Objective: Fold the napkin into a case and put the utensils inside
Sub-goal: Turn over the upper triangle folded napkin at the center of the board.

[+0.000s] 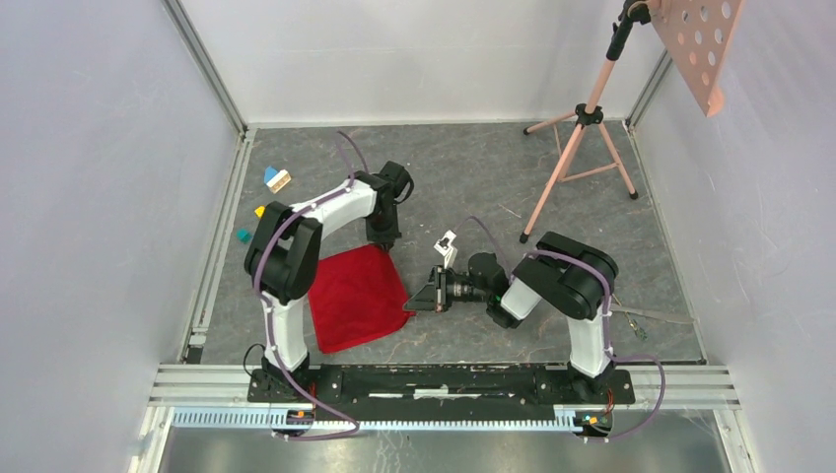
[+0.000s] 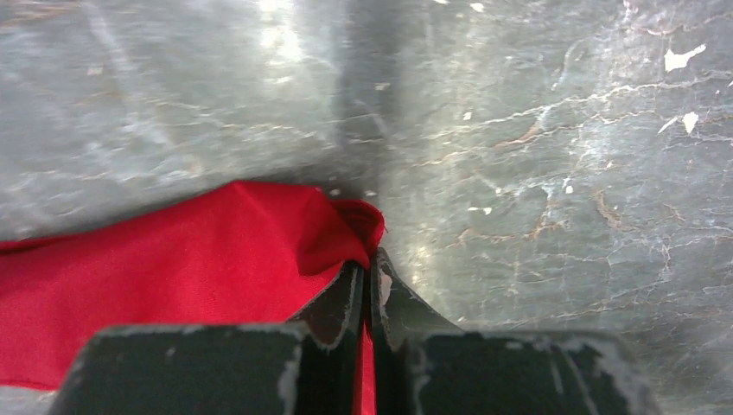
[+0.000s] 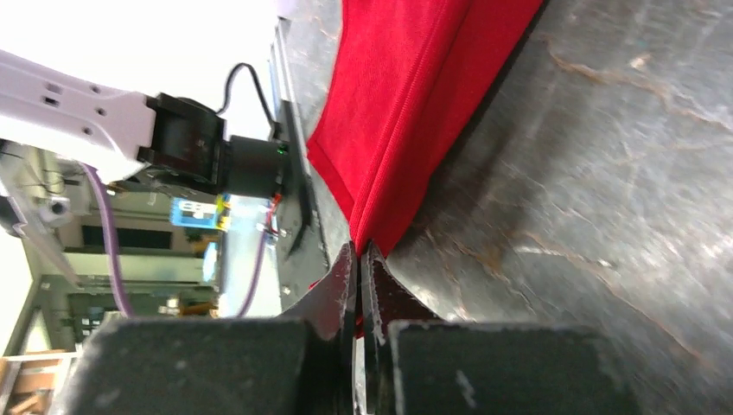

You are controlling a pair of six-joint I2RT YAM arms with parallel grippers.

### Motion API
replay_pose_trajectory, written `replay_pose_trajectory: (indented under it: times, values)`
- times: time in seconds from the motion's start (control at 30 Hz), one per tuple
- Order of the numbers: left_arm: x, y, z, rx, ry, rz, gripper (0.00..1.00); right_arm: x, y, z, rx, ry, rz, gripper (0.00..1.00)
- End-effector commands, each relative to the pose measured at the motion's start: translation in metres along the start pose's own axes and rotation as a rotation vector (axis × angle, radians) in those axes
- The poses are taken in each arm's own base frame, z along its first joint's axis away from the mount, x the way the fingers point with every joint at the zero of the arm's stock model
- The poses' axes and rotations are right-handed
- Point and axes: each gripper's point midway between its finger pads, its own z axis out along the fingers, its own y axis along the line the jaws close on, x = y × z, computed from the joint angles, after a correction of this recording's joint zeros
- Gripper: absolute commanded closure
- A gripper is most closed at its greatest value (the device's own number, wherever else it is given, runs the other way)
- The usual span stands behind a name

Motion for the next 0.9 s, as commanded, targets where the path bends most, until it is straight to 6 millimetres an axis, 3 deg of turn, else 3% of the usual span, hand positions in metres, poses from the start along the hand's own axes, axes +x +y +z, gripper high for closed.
replay_pose_trajectory:
  times: [0.0,0.07,0.17,0.3,0.4,0.63,0.87]
  values:
    - [-0.048,-0.034,0.008,0.102,-0.15,-0.053,0.87,0.044,0.007,-0.023,-0.029,0.207,-0.099,0.97]
    - [-0.044,-0.039,0.004,0.138,-0.144,-0.038,0.72,0.046,-0.009,-0.028,0.059,0.229,-0.124,0.89]
    - [-0.041,-0.041,-0.015,0.188,-0.155,-0.02,0.52,0.041,-0.025,-0.035,0.179,0.246,-0.181,0.69]
    - [-0.035,-0.043,-0.054,0.282,-0.184,-0.007,0.28,0.032,-0.05,-0.052,0.395,0.276,-0.249,0.51]
    - [-0.022,-0.043,-0.083,0.366,-0.199,0.004,0.13,0.026,-0.056,-0.066,0.485,0.295,-0.294,0.41]
    - [0.012,-0.022,-0.145,0.494,-0.292,0.007,0.03,0.004,-0.06,-0.099,0.68,0.308,-0.425,0.23]
    - [0.046,-0.001,-0.172,0.56,-0.337,-0.019,0.01,-0.019,-0.046,-0.102,0.72,0.292,-0.485,0.14]
